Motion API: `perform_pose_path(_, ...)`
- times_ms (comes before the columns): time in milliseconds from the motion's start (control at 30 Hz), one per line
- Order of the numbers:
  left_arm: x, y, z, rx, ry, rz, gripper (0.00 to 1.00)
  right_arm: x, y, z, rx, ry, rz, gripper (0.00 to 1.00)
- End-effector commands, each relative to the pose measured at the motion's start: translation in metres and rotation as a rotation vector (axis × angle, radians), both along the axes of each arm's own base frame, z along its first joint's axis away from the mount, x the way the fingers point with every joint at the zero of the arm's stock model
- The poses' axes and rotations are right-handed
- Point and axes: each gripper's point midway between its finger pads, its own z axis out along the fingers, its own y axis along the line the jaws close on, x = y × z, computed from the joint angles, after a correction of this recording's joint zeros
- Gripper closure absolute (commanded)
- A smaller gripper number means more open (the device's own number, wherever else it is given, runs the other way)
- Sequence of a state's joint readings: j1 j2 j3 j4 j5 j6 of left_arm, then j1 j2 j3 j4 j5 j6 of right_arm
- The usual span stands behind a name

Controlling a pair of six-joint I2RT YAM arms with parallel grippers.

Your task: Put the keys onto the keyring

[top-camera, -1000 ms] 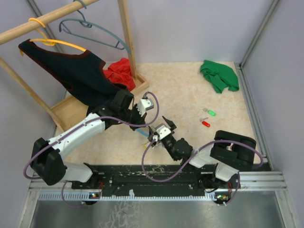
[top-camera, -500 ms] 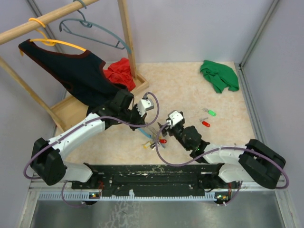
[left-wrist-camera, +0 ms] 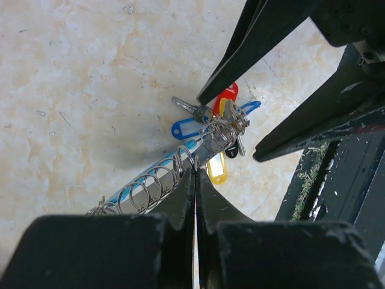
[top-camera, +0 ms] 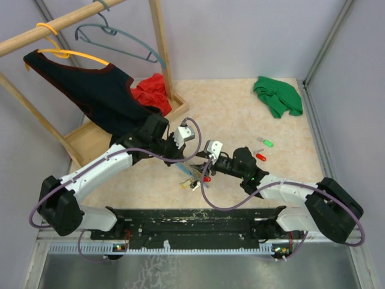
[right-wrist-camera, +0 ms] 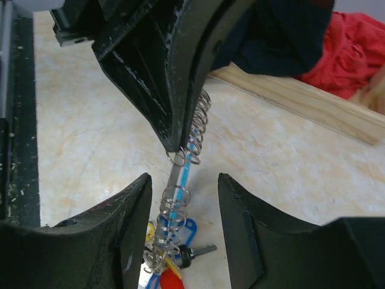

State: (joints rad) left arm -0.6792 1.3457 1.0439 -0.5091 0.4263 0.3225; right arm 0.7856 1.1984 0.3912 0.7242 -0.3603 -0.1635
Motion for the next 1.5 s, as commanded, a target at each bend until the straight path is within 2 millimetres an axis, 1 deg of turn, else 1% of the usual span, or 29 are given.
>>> perform_pose_path(0,-0.010,-0.003,0.009,-0.032,-0.017,-0.053,1.00,-0.008,0.025,0.030,0.046,-0.053,0.196,0.53)
perform_pose_path(100,-0.010,-0.003,0.010,-0.035,-0.023,-0.058,1.00,-0.007,0.031,0.031,0.042,-0.047,0.247,0.54)
perform_pose_path(167,-0.011,-0.003,0.010,-0.037,-0.023,-0.062,1.00,-0.006,0.033,0.028,0.030,-0.040,0.263,0.56)
perform_pose_path(433,-0.012,-0.004,0.011,-0.042,-0.021,-0.071,1.00,-0.005,0.037,0.015,0.017,0.000,0.316,0.71)
perform_pose_path(533,-0.013,-0.004,0.011,-0.042,-0.022,-0.075,1.00,-0.003,0.038,0.010,0.014,0.018,0.321,0.73)
perform_pose_path(733,-0.017,-0.007,0.013,-0.061,-0.018,-0.101,1.00,0.003,0.039,0.006,0.030,0.032,0.312,0.74)
perform_pose_path(867,-0.019,-0.007,0.012,-0.062,-0.016,-0.112,1.00,0.004,0.040,0.010,0.046,0.024,0.312,0.73)
perform_pose_path(1000,-0.018,-0.007,0.010,-0.057,-0.015,-0.111,1.00,0.006,0.037,0.011,0.054,0.024,0.300,0.73)
perform_pose_path(1200,-0.020,-0.008,0.011,-0.063,-0.011,-0.120,1.00,-0.001,0.039,0.013,0.067,0.037,0.349,0.74)
perform_pose_path(1267,-0.020,-0.009,0.011,-0.064,-0.010,-0.123,1.00,-0.003,0.041,0.013,0.067,0.048,0.367,0.77)
perform_pose_path(1367,-0.021,-0.009,0.011,-0.065,-0.007,-0.126,1.00,-0.007,0.043,0.012,0.067,0.062,0.397,0.85)
perform_pose_path(1467,-0.021,-0.010,0.011,-0.068,-0.006,-0.129,1.00,-0.008,0.045,0.012,0.069,0.073,0.412,0.90)
